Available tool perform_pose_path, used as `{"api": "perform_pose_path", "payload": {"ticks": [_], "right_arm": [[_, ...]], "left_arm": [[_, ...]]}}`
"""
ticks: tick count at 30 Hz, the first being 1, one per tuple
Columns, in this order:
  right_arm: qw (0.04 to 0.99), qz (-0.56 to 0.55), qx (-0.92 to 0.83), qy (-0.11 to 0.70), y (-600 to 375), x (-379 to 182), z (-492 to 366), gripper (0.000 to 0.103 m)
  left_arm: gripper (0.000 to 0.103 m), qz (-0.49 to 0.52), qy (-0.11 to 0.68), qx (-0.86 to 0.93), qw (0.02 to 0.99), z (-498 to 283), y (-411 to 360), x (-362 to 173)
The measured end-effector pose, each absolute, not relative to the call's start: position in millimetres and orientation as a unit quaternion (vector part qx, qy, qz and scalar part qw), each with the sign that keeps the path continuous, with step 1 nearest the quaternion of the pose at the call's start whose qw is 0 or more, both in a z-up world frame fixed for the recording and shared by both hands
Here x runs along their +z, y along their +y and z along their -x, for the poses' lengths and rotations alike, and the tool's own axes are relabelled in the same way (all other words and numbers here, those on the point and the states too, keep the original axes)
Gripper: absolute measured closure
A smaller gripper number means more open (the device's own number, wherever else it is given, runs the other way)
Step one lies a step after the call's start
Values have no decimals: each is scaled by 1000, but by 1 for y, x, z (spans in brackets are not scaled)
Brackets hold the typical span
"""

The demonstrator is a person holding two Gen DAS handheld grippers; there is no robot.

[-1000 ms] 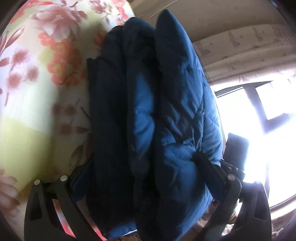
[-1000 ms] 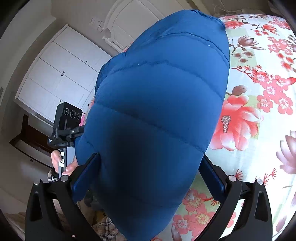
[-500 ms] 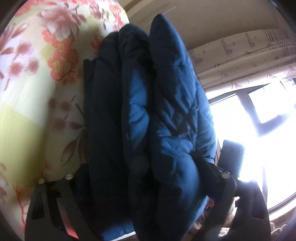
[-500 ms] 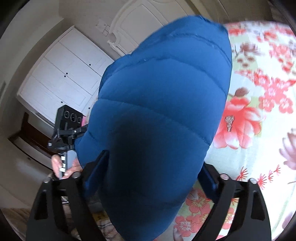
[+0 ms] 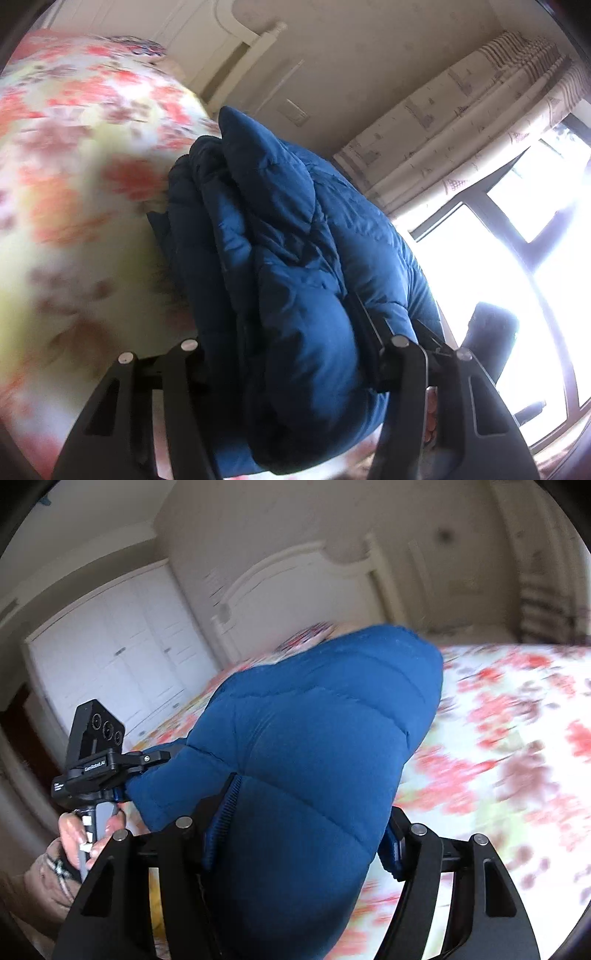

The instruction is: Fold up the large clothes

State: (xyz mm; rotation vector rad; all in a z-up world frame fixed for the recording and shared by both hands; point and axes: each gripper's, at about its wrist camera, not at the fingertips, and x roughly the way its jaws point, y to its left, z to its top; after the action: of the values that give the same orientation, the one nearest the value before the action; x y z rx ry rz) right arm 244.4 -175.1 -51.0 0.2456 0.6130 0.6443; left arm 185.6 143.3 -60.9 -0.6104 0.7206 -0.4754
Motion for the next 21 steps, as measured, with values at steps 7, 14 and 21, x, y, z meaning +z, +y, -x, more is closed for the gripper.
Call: {"api": "perform_pose_path", "payload": {"ticks": [7,14,21], "right_arm": [[923,-132,202,299,-250,-64,-287,38],[906,-183,162,347,-314,-90,-306,14],[947,-98,63,299,-297,-47,-279,4]], "left_arm": [[48,283,359,-247,854,-258,53,-79],[40,252,371,-237,862,-280,15,-86],[26,257,362,-212,871,-262,23,-91]]}}
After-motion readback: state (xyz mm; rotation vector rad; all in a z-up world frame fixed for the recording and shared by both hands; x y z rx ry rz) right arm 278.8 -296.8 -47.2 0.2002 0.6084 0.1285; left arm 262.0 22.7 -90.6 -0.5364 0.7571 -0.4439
